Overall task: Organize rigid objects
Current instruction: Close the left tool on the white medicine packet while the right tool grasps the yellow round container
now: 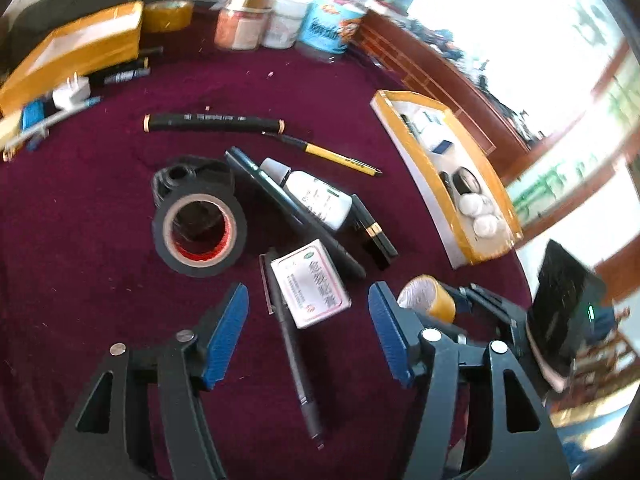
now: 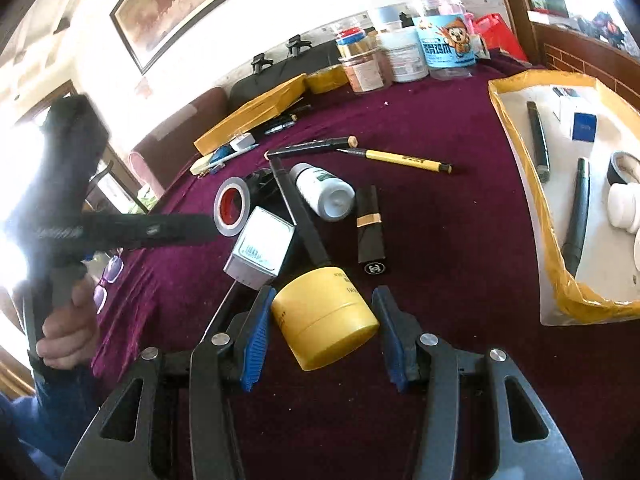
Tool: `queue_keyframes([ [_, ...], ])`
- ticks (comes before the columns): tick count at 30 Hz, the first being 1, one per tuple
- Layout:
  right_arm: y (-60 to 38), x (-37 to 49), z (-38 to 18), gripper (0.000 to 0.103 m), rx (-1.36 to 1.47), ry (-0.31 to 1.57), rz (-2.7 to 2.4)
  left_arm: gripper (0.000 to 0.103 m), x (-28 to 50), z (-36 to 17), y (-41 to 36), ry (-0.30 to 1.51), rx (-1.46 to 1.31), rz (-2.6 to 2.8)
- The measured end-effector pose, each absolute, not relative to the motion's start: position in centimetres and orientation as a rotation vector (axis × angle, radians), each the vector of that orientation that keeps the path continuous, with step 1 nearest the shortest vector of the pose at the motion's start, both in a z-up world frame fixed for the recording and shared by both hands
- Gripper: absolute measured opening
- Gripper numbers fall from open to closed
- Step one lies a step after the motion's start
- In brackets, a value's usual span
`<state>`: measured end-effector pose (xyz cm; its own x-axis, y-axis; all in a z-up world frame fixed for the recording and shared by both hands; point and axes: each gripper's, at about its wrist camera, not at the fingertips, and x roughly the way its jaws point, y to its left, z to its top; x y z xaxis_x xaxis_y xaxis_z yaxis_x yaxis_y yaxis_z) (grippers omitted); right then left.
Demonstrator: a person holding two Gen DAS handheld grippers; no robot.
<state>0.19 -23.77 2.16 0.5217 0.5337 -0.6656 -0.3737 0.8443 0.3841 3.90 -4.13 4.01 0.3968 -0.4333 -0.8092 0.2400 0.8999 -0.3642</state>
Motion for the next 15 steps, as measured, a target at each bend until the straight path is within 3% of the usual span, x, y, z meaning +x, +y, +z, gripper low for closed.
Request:
queue_keyframes([
  [7, -24.2, -0.3, 2.3, 0.044, 0.215, 0.846, 0.56, 0.061, 5.3, 1.6, -6.5, 1.16, -0.197, -0.36],
  [8, -24.0, -0.3, 2.3, 0.044, 0.212, 0.844, 0.563, 0.057, 5.4, 1.5, -7.0, 1.152, -0.17, -0.352],
  [10, -24.0, -0.3, 2.3, 0.044, 0.209, 0.84, 0.561, 0.039, 5.4, 1.3, -7.7, 1.139, -0.117, -0.323],
  [15, -24.1, -0.3, 2.3, 0.044, 0.225, 0.837, 0.564, 0.032, 4.8, 1.6, -7.5, 1.111, -0.087, -0.316],
])
